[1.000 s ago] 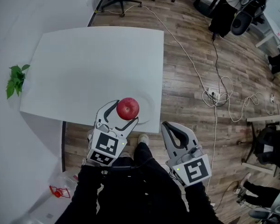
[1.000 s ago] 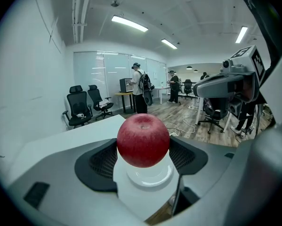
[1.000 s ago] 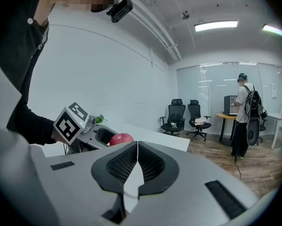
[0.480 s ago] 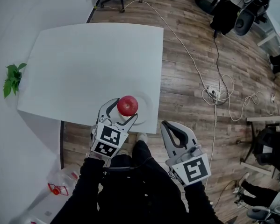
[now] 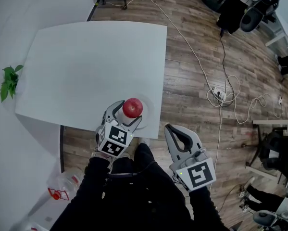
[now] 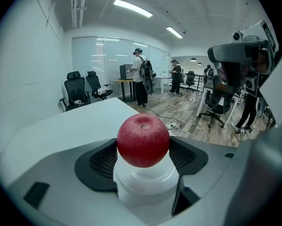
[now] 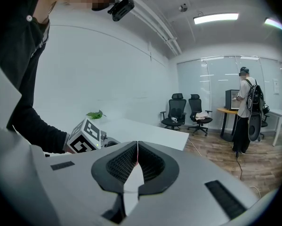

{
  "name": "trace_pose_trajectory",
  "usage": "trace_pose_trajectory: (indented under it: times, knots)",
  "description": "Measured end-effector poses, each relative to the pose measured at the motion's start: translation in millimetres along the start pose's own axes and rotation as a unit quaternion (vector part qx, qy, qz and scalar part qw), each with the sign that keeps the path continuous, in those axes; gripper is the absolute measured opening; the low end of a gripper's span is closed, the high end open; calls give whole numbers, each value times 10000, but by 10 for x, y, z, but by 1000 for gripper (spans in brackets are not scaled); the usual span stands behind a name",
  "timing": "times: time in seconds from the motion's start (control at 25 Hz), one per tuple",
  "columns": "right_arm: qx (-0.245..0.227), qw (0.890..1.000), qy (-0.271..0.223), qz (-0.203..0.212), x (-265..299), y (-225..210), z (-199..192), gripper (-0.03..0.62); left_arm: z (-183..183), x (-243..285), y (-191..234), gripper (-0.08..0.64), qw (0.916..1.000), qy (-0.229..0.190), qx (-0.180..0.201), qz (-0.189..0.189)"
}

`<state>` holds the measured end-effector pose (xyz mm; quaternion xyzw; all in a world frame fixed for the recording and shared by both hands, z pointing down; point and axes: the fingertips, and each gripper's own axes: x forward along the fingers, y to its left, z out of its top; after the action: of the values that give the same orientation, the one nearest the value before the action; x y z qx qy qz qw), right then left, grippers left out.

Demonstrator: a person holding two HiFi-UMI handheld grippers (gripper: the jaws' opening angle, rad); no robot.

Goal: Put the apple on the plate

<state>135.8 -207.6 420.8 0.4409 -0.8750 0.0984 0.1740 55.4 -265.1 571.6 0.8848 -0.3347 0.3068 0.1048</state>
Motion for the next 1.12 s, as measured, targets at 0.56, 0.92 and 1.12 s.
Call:
trace_pose_trajectory:
  times: [0.56,0.92,1.12]
  knots:
    - [109,9998,148,9,50,-110,-98,41,-197,343,-51,354,9992,346,-26,-186]
    - [109,9998,175,41,65,-110,-134,41,-281,417,-91,354,9986,458,32,-274]
    - [125,9997,199,48,85,-76,-140,41,-299,412,-80,354,9988,404,-16,-258]
